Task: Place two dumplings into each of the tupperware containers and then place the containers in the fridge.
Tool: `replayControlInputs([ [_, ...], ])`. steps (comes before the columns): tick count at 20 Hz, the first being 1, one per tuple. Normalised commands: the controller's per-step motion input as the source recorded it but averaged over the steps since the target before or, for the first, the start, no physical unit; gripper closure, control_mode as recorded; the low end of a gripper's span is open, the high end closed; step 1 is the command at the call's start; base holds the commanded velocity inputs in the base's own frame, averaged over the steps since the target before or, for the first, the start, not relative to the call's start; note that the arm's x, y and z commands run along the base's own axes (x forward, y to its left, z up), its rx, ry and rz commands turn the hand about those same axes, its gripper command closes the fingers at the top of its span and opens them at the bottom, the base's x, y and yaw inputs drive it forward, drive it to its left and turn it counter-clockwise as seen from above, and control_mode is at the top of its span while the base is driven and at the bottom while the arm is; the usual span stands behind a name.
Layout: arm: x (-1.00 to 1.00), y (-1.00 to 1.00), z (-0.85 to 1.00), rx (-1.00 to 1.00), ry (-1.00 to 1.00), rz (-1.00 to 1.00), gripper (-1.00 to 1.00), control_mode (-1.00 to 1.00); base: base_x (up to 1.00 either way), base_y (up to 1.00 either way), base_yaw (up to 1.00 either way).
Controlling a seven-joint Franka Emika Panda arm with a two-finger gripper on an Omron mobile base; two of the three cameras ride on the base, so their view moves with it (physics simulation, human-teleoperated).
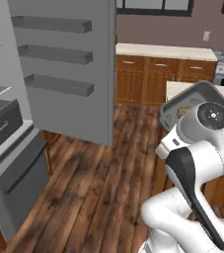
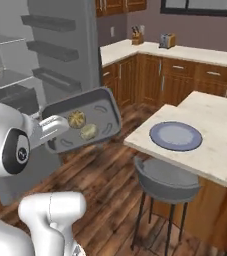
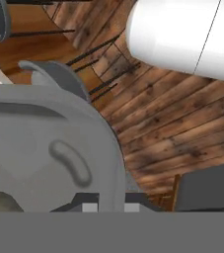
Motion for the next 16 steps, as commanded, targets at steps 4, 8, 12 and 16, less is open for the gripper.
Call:
replayControlInputs([
  [4, 0.0, 0.0, 0.0, 0.0, 0.0, 0.0, 1.0, 1.0, -0.01, 0.79, 0.63],
  [8, 0.0, 0.0, 0.0, 0.0, 0.0, 0.0, 1.0, 1.0, 0.0, 0.5, 0.62],
  [12, 0.0, 0.0, 0.0, 0.0, 0.0, 0.0, 1.0, 1.0, 0.05, 0.09, 0.57],
  [16, 0.0, 0.0, 0.0, 0.0, 0.0, 0.0, 1.0, 1.0, 0.41, -0.02, 0.45],
])
